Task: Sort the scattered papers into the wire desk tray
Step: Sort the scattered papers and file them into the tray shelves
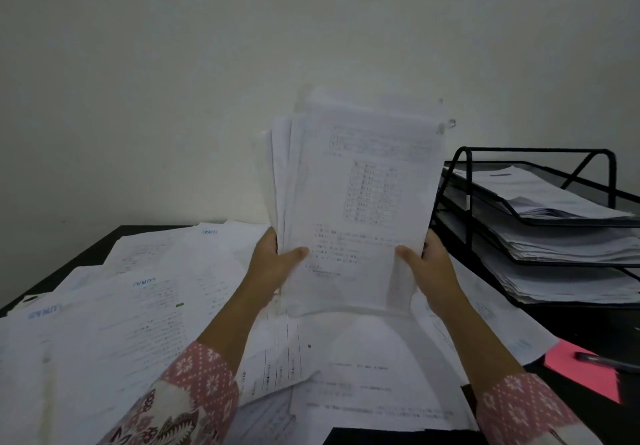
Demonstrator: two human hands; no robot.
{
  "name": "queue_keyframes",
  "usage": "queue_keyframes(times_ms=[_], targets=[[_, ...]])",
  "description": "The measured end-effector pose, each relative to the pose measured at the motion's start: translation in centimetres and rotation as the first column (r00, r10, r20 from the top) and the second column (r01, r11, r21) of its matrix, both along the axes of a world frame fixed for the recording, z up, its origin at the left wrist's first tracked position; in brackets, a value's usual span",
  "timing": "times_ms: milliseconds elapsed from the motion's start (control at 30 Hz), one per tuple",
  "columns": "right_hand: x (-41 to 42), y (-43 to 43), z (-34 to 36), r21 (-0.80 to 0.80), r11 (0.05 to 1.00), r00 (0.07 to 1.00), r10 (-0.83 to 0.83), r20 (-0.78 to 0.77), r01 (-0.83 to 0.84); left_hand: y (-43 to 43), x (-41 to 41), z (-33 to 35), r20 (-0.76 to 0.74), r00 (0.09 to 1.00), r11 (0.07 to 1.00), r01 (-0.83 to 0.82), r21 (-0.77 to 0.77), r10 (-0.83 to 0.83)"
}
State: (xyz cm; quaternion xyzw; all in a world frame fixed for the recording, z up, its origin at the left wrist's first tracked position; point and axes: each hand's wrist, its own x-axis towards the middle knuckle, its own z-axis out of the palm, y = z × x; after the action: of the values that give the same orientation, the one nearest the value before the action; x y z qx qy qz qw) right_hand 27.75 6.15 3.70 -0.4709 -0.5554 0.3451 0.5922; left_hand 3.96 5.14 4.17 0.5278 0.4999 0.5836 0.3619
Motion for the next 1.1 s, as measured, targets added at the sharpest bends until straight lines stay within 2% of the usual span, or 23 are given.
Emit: queue_keyframes(times_ms=[100, 233, 467, 567, 667, 733, 800, 867, 933, 1000, 1100], targets=[[-0.2, -0.2, 0.6, 0.05, 0.999, 1.0, -0.013, -0.009, 0.013, -0.1, 0.3, 1.3, -0.006, 0.997, 0.994, -0.082, 0.068, 0.083], [-0.8, -0.3, 1.7, 0.111, 0.994, 0.999, -0.009, -0.045, 0.014, -0.5, 1.6, 2.5, 0.034, 0.995, 0.983, -0.098, 0.155, 0.094], [-1.3, -0.1, 5.0, 0.303, 0.951, 0.996, -0.076, 0.044, 0.059, -0.4, 3.3, 4.4, 0.023, 0.985, 0.932, -0.17, 0.319, 0.172], [-1.1, 0.0, 6.7, 0.44, 0.895, 0.978, -0.152, 0.144, 0.074, 0.0, 2.8, 5.9, -0.061, 0.975, 0.874, -0.164, 0.458, 0.214], [-0.8, -0.4, 8.8, 0.575, 0.816, 0.875, -0.324, 0.36, 0.065, 0.3, 2.5, 7.7, -0.178, 0.94, 0.791, -0.133, 0.597, 0.292], [-0.8, -0.6, 9.9, 0.584, 0.809, 0.815, -0.38, 0.439, 0.063, 0.4, 2.4, 8.5, -0.287, 0.879, 0.768, -0.129, 0.628, 0.382], [-0.8, -0.5, 10.4, 0.548, 0.832, 0.798, -0.385, 0.463, 0.083, 0.2, 2.3, 8.9, -0.33, 0.851, 0.775, -0.131, 0.618, 0.408], [-0.8, -0.5, 10.4, 0.539, 0.836, 0.839, -0.362, 0.406, 0.1, 0.0, 2.3, 8.7, -0.292, 0.872, 0.77, -0.138, 0.623, 0.392], [-0.6, -0.4, 9.8, 0.511, 0.856, 0.92, -0.258, 0.295, 0.076, 0.0, 2.2, 8.1, -0.218, 0.924, 0.79, -0.128, 0.599, 0.314], [-0.4, -0.3, 8.9, 0.395, 0.917, 0.983, -0.121, 0.136, 0.058, 0.0, 2.0, 7.3, -0.12, 0.97, 0.858, -0.128, 0.497, 0.214], [-0.2, -0.3, 6.5, 0.191, 0.98, 0.999, -0.05, 0.001, 0.049, -0.1, 2.1, 5.3, -0.017, 0.988, 0.945, -0.142, 0.295, 0.154]])
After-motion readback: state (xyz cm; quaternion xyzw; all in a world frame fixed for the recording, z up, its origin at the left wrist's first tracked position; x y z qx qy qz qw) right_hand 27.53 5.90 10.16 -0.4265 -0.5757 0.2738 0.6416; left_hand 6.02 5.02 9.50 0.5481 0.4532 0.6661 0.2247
